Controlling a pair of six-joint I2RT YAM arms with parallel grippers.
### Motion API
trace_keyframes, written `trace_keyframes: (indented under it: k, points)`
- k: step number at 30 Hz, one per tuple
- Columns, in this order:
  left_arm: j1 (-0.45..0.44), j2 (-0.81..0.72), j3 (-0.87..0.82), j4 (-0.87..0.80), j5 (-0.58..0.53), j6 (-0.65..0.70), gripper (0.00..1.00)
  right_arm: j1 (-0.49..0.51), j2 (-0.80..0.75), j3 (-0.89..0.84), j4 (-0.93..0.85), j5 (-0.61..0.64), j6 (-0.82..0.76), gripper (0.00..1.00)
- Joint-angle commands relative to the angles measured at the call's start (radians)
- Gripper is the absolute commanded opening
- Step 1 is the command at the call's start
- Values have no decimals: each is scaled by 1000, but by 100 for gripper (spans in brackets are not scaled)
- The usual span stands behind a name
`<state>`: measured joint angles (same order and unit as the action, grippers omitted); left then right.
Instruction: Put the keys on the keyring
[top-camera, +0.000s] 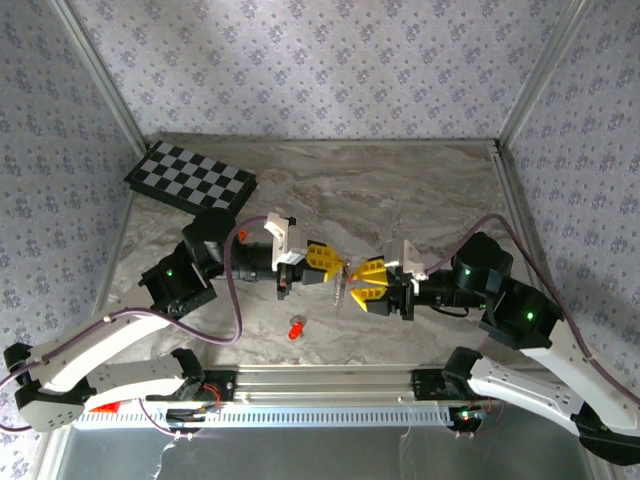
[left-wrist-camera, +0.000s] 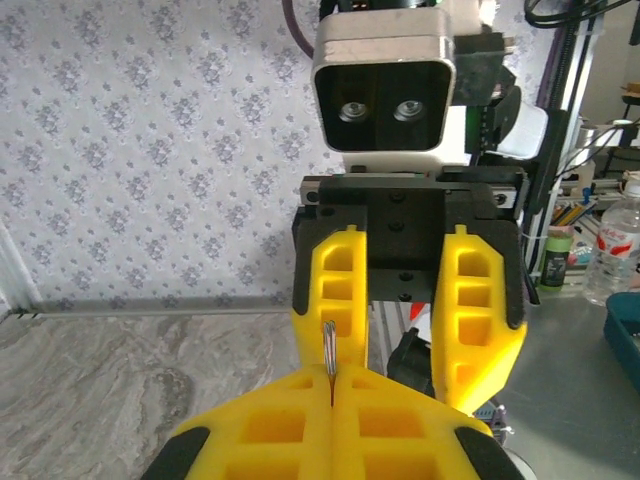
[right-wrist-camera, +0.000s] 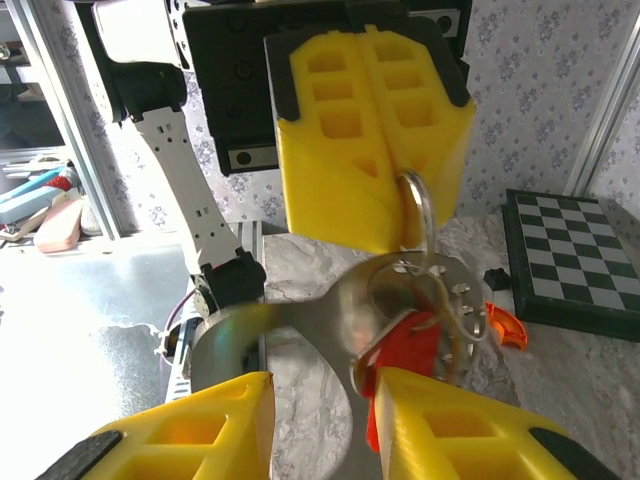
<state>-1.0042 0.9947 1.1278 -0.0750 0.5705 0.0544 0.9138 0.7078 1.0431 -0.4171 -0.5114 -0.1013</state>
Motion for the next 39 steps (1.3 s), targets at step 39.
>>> trace_keyframes:
  k: [39]
  points:
    - [-6, -42, -32, 73, -40, -2, 0, 46, -3, -63, 133, 247, -27, 4]
